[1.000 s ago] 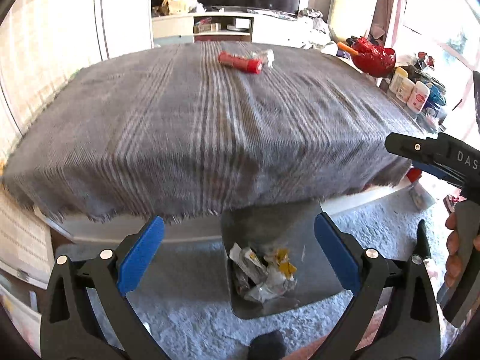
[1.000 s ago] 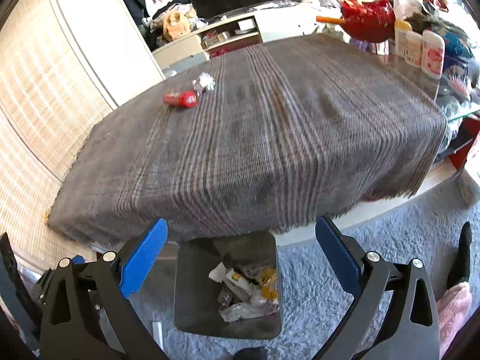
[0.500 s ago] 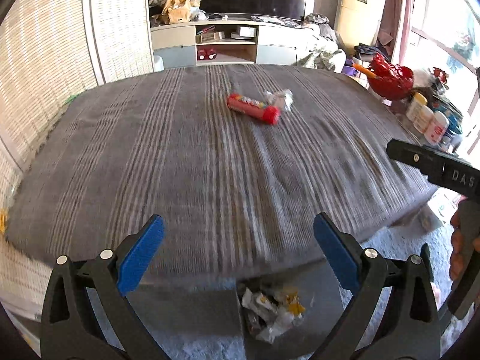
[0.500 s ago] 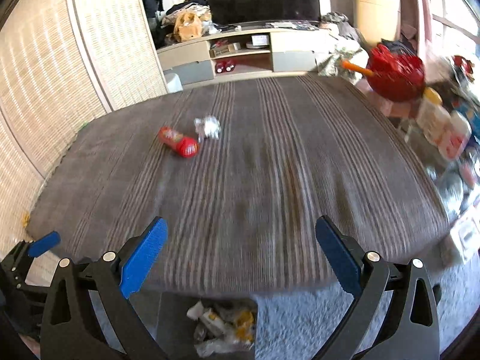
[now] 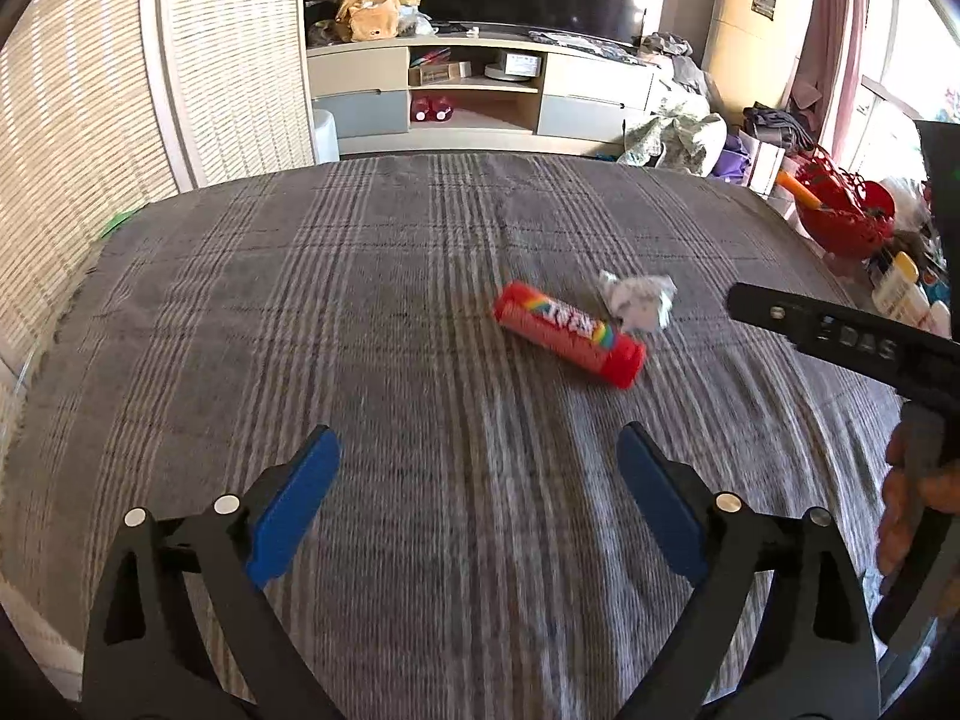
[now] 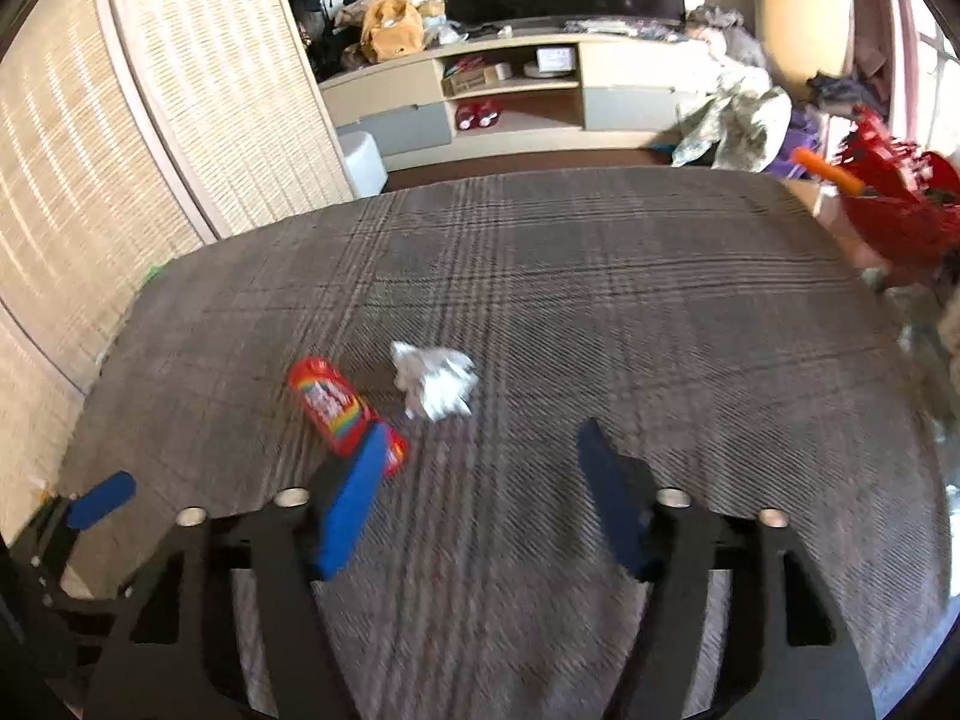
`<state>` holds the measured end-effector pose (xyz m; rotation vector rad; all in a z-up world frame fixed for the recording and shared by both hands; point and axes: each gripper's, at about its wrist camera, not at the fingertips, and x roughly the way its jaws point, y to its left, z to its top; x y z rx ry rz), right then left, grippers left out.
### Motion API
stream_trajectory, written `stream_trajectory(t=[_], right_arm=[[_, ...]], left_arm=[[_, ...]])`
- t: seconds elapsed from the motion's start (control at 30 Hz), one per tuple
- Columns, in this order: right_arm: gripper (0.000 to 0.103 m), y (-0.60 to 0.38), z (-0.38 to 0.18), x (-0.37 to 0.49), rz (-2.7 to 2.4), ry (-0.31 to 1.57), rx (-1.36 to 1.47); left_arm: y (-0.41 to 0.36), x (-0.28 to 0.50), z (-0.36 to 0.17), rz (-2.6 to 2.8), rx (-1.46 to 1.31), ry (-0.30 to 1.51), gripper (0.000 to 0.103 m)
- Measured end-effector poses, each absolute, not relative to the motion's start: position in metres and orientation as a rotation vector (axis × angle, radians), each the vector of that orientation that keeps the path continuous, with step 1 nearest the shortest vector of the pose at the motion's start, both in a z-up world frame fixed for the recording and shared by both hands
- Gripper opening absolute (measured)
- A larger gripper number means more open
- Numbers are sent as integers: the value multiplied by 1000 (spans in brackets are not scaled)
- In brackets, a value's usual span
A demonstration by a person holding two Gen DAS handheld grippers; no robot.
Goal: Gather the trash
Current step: 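Grasp the red Skittles tube with the left tool while the right tool grasps the white tissue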
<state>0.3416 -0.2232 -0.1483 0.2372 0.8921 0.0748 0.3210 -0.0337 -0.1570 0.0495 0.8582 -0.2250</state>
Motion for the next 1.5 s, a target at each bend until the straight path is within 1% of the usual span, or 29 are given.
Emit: stream_trajectory(t=[0.1, 0.17, 0.27, 0.3, 0.33, 0.37, 0.4, 0.47, 0.53, 0.87, 0.9, 0.93, 0.97, 1.0, 1.03, 1.1, 1.13, 1.2, 1.33, 1.5], right_arm=[[55, -215, -158, 362, 101, 910, 255], [51, -210, -165, 374, 113, 927, 250], [46, -205, -178, 389, 118, 960, 235], [43, -204, -182, 392, 118, 969, 234], [35, -204, -187, 396, 119, 982, 232], [30, -205, -191, 398, 124, 989, 231], [22, -206, -192, 399, 134, 990, 230], [17, -208, -192, 395, 135, 974, 206], [15, -215, -189, 393, 112, 956, 193], [15, -271, -179, 364, 56, 907, 182], [15, -275, -179, 361, 57, 901, 180], [15, -277, -178, 359, 60, 896, 183], [15, -279, -178, 356, 62, 891, 188], [15, -280, -177, 353, 65, 886, 191], [15, -282, -177, 349, 69, 882, 193], [15, -281, -178, 345, 84, 875, 196], [15, -280, -178, 341, 86, 876, 192], [15, -277, -180, 332, 96, 877, 183], [15, -271, -186, 318, 117, 899, 199], [15, -259, -191, 291, 137, 914, 228]], left_arm=[[-39, 337, -160, -233, 47, 863, 89], [-40, 343, -162, -236, 41, 864, 94], [-45, 353, -164, -233, 48, 865, 95], [-47, 356, -166, -234, 49, 867, 95], [-49, 360, -167, -234, 53, 870, 95], [-52, 362, -169, -235, 56, 871, 95], [-54, 364, -169, -236, 57, 872, 95], [-60, 368, -171, -240, 60, 874, 95], [-68, 374, -173, -244, 65, 876, 95], [-106, 406, -193, -217, 75, 902, 94], [-109, 408, -195, -211, 77, 906, 90], [-113, 411, -198, -212, 81, 917, 81], [-116, 412, -200, -214, 83, 927, 76], [-120, 413, -204, -227, 85, 938, 64], [-122, 414, -207, -245, 84, 948, 58], [-126, 412, -208, -251, 101, 931, 55], [-127, 408, -209, -261, 104, 929, 48], [-129, 400, -209, -286, 105, 933, 41], [-131, 381, -210, -301, 137, 940, 36], [-125, 348, -210, -312, 135, 958, 34]])
